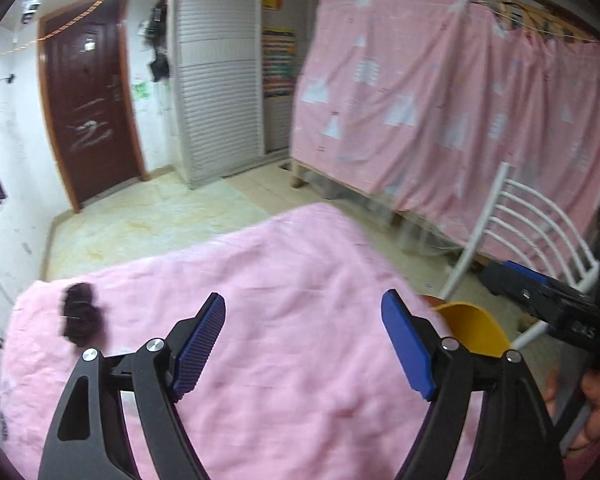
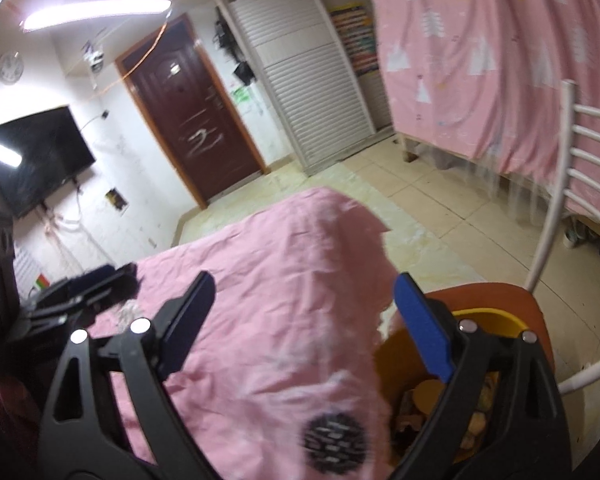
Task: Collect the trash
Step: 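Move both tools back over the bed toward the black bag and white tissue, then grasp the black plastic bag with left gripper while right gripper grasps white tissue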
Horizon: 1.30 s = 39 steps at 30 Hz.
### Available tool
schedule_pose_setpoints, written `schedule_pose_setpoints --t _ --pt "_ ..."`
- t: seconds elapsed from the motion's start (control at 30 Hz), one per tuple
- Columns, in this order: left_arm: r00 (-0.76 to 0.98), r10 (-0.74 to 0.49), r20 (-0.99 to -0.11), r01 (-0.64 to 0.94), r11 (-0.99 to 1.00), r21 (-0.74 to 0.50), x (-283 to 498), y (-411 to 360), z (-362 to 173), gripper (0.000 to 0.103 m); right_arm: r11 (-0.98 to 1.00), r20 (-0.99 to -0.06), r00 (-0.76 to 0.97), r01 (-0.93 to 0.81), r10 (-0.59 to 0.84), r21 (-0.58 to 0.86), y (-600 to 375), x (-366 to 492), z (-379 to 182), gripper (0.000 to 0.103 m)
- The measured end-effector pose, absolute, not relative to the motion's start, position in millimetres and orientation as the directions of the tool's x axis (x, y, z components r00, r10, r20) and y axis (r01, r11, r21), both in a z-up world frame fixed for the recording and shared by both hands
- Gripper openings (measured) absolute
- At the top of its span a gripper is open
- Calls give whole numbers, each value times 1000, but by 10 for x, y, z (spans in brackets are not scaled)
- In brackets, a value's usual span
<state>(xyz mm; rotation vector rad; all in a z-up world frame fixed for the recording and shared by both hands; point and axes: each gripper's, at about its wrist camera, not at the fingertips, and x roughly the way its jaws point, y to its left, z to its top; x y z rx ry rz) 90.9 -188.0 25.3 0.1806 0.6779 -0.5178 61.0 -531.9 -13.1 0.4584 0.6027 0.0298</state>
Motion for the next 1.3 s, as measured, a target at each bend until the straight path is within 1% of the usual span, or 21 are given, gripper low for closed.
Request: schedule_pose_setpoints --t 0.23,0.37,0.57,0.9,1.1,1.3 --pt "705 -315 -635 405 914 -5 1285 -1249 304 72 927 -567 792 -1 229 374 -4724 928 -62 88" --pt "716 -277 -640 356 934 -6 1452 -1006 292 72 931 -575 770 -66 276 358 -4417 1081 -17 91" --pt "725 -237 -647 304 953 -8 1588 -713 222 72 936 -592 738 -161 326 314 -3980 1235 60 92" --pt "710 -190 -678 240 971 -22 1864 -354 33 72 927 -634 676 -272 375 259 -3370 1460 54 92" --pt "674 -187 -715 203 977 -63 2133 -177 -126 72 913 -680 618 -346 395 215 -2935 1642 -91 91" --pt "639 -190 -746 183 979 -93 2341 -102 -297 72 898 -718 562 -386 409 210 -2669 1805 -300 91"
